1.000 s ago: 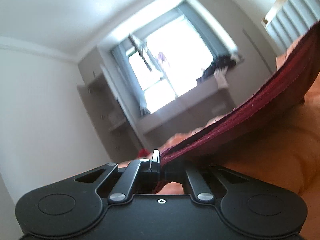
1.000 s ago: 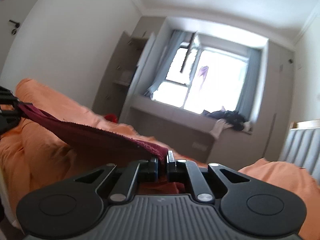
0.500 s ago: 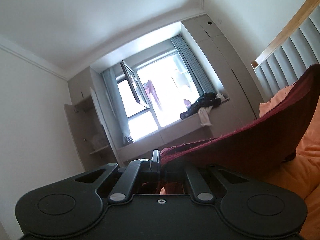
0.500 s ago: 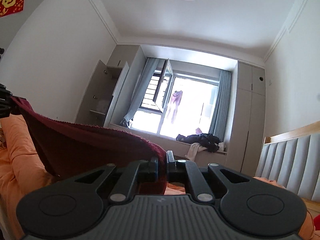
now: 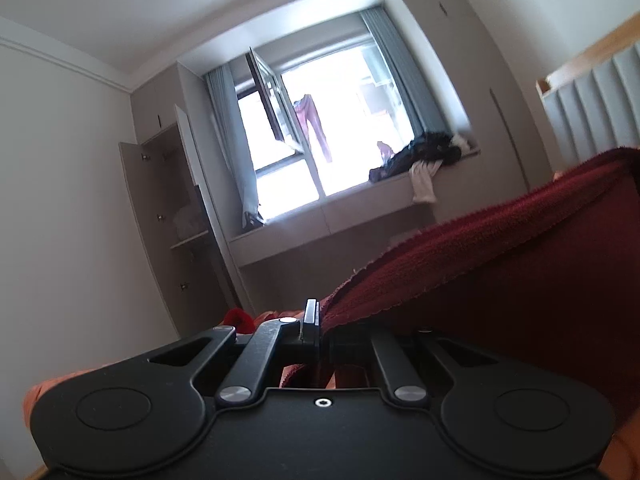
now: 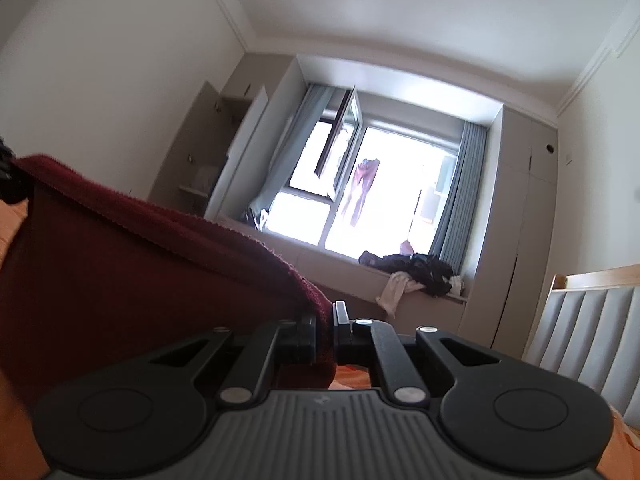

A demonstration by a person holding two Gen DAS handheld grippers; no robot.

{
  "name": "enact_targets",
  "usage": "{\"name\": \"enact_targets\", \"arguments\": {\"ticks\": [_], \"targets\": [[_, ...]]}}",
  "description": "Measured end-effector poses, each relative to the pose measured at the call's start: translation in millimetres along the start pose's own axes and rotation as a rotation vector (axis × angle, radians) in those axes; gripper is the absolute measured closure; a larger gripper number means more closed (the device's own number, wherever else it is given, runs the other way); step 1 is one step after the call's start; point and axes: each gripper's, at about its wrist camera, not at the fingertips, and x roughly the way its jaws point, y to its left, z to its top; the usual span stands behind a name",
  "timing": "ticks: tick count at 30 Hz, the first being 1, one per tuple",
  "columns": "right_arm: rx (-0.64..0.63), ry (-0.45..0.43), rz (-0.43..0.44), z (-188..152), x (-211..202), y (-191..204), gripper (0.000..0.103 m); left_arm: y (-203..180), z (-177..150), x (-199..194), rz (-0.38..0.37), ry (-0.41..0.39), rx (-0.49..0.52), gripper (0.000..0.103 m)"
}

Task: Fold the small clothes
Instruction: 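Lift the hem with both grippers and fold it toward the collar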

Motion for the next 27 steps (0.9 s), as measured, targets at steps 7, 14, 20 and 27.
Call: {"name": "enact_targets", "arguments": {"ticks": [7, 14, 20, 27], "targets": [[0.001, 0.12, 0.028, -33.7, 91.1, 12.3, 0.095, -6.2, -16.1, 99.1, -0.019, 0.139, 0.0, 0.099], [0.0, 0.232, 0.072, -66.9, 149.6, 33.2, 0.095, -6.3, -50.2, 182.0, -0.034, 0.304, -0.048, 0.099], [-0.02, 0.32, 0.099, -89.2, 174.0, 50.0, 0.094, -4.6, -79.8, 228.4, -0.068, 0.433, -0.102, 0.097], [0.035, 0.404, 0.133, -104.1, 189.2, 49.0, 0.087, 0.6, -103.8, 251.5, -0.094, 0.519, -0.162, 0.074]]}}
